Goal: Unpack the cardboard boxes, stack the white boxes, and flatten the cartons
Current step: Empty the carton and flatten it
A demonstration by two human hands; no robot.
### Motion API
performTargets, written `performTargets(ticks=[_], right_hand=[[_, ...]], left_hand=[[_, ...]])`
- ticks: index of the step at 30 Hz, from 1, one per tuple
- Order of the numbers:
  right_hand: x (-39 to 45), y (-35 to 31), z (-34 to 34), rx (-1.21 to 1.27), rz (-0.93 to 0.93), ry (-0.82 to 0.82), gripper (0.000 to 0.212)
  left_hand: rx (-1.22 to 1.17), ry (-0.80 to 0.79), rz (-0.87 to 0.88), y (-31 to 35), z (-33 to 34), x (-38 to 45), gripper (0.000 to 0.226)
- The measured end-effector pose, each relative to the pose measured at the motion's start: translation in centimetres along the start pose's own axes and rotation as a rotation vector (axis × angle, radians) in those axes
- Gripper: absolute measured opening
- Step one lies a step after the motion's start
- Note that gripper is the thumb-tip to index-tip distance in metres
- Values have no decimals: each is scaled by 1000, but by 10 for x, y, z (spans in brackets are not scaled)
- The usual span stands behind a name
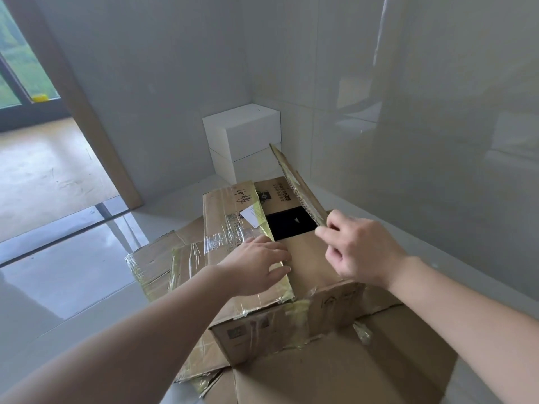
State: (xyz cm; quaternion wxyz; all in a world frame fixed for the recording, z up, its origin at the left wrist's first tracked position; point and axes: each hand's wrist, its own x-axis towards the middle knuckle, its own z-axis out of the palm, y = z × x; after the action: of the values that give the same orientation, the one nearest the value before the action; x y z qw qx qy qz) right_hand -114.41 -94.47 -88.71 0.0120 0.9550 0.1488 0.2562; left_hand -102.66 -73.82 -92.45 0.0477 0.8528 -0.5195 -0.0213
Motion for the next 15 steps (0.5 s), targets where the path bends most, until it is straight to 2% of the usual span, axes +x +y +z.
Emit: performTargets(ticks=[7, 9, 11, 15], right_hand=[[-9, 19, -14, -227, -6, 97, 13], [-14, 25, -19, -306, -30, 105, 20], [-17, 33, -24, -422, 6, 29, 35], [-27, 45, -28, -618, 277, -340, 47]], left_hand=[[8, -50, 31, 16, 10, 17, 40], [26, -70, 9, 19, 11, 19, 38], [54, -94, -15, 22, 10, 21, 37], [91, -114, -56, 24, 11, 24, 35]])
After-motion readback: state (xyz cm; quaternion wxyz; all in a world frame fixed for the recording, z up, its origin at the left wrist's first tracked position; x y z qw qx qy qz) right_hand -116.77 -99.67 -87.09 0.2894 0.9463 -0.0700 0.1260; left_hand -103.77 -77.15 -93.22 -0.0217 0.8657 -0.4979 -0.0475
